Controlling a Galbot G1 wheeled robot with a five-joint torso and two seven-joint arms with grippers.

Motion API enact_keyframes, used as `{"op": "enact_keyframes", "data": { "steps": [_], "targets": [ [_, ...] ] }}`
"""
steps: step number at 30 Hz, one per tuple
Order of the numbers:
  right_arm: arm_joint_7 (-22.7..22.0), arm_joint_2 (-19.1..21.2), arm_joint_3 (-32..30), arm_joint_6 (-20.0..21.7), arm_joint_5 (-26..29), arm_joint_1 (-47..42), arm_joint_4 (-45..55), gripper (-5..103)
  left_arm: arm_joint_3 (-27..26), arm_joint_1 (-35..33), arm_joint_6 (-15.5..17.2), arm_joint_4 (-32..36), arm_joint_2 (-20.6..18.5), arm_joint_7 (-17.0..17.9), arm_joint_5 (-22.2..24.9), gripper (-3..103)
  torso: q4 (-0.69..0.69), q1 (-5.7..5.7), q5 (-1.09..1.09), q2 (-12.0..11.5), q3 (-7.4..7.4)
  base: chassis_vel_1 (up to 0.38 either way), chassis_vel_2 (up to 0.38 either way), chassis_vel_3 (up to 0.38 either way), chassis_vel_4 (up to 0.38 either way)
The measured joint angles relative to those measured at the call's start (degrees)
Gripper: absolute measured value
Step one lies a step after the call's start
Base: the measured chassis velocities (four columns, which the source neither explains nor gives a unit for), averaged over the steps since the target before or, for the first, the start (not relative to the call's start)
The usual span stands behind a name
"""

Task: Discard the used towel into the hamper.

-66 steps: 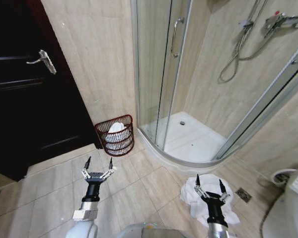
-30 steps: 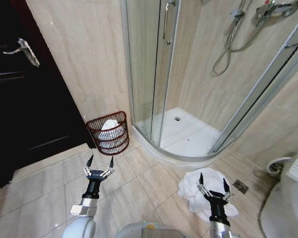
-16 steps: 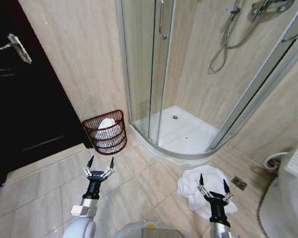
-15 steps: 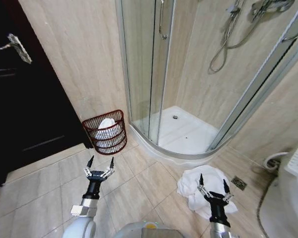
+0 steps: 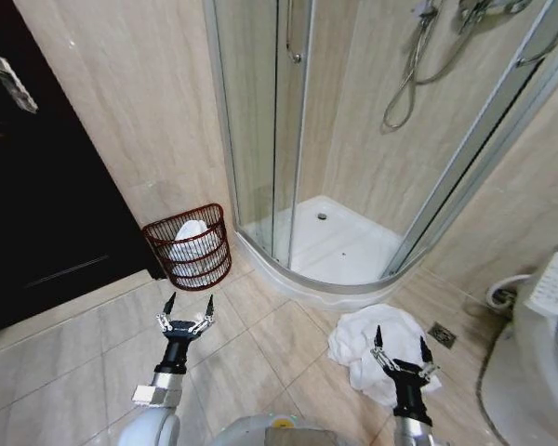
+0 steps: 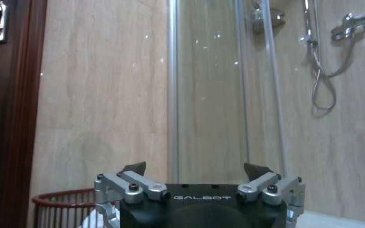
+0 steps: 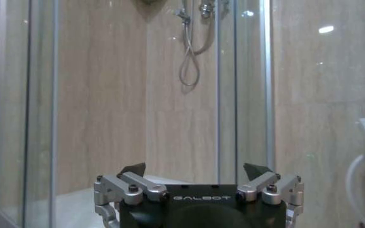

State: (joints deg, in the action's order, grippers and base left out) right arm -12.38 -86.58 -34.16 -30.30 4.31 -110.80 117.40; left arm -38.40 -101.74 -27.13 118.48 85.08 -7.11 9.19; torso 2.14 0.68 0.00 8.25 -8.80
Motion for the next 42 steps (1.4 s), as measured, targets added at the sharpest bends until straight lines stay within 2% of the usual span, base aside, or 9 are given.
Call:
{"op": "enact_keyframes", "data": {
  "steps": [9, 36, 41, 42],
  "targets": [
    [-0.7, 0.3, 0.2, 2.0, -0.1, -0.4, 0.8, 100, -0.1, 0.2, -0.6, -0.4, 0.1, 0.2, 0.2, 100, 0.02, 0.00, 0.00, -0.1, 0.10, 0.000, 0.000, 0.000, 0.000],
    [-0.6, 1.3, -0.5, 2.4, 0.4, -0.6, 0.7, 100, -0.1, -0.2, -1.2, -0.2, 0.4, 0.2, 0.0, 100, 0.02, 0.13, 0.01, 0.4, -0.22, -0.065, -0.065, 0.062, 0.065],
    [-0.1, 1.5, -1.6, 3.2, 1.5, 0.4, 0.6, 100, 0.0, 0.1, -1.0, -0.2, 0.5, 0.2, -0.1, 100, 0.01, 0.14, 0.02, 0.4, -0.24, -0.077, -0.074, 0.066, 0.078],
    [1.6, 1.0, -2.9, 4.8, 2.5, 1.5, 0.2, 100, 0.0, 0.3, -0.9, -0.5, 0.7, 0.2, -0.2, 100, 0.01, 0.14, 0.00, 0.4, -0.25, -0.066, -0.056, 0.046, 0.034]
  ]
}}
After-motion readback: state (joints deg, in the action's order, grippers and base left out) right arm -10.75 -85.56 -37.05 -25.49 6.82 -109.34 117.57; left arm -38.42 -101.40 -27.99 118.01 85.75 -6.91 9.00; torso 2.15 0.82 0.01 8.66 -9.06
